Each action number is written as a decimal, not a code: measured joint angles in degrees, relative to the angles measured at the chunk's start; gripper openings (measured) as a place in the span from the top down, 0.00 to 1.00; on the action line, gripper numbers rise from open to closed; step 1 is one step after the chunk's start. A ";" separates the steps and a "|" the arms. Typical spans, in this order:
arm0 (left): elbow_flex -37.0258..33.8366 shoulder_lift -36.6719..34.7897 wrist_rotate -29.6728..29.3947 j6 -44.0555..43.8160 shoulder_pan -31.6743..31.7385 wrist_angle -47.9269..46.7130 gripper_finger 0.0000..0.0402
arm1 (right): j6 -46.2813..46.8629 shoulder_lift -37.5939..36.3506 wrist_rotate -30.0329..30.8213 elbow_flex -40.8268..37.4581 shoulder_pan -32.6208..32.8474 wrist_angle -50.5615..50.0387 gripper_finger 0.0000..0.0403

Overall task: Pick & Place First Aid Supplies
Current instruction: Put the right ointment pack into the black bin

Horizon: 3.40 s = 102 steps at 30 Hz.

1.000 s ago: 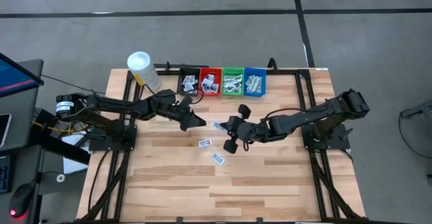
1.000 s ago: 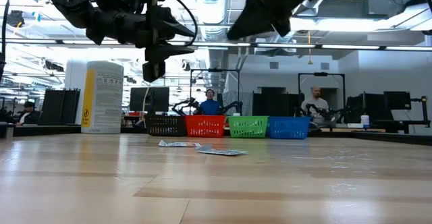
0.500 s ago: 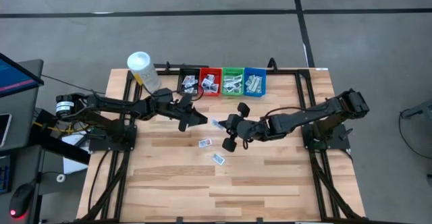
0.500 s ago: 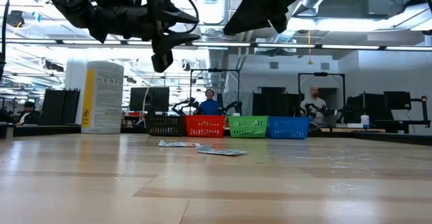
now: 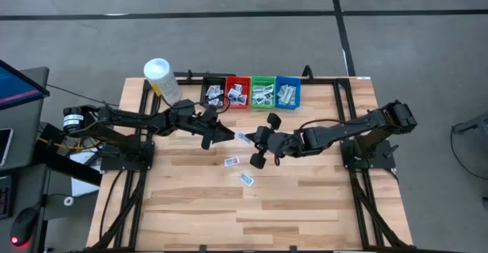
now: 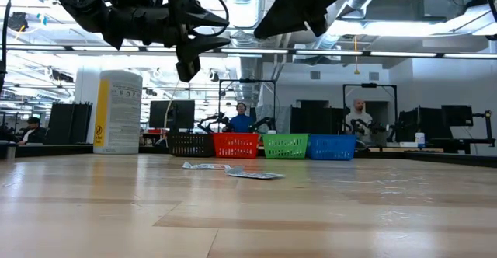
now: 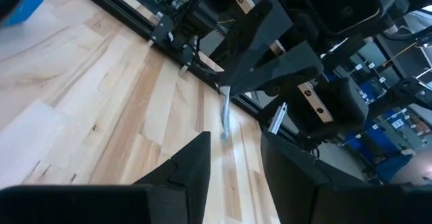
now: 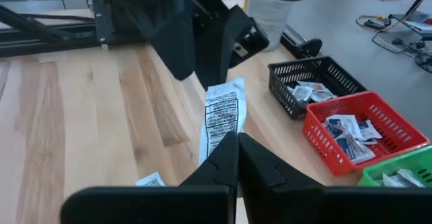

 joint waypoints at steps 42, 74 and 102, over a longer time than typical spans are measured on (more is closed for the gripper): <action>4.52 6.60 1.82 3.05 -0.94 4.58 0.67 | -1.64 -0.02 -1.92 0.00 -1.01 1.92 1.00; 4.50 6.54 1.82 6.41 -0.76 4.14 0.97 | -1.45 -0.07 -2.80 0.02 -1.05 1.60 0.81; 4.39 6.49 -2.44 20.68 22.55 -5.39 0.98 | 8.76 -0.05 -3.26 0.00 -0.02 -7.05 0.61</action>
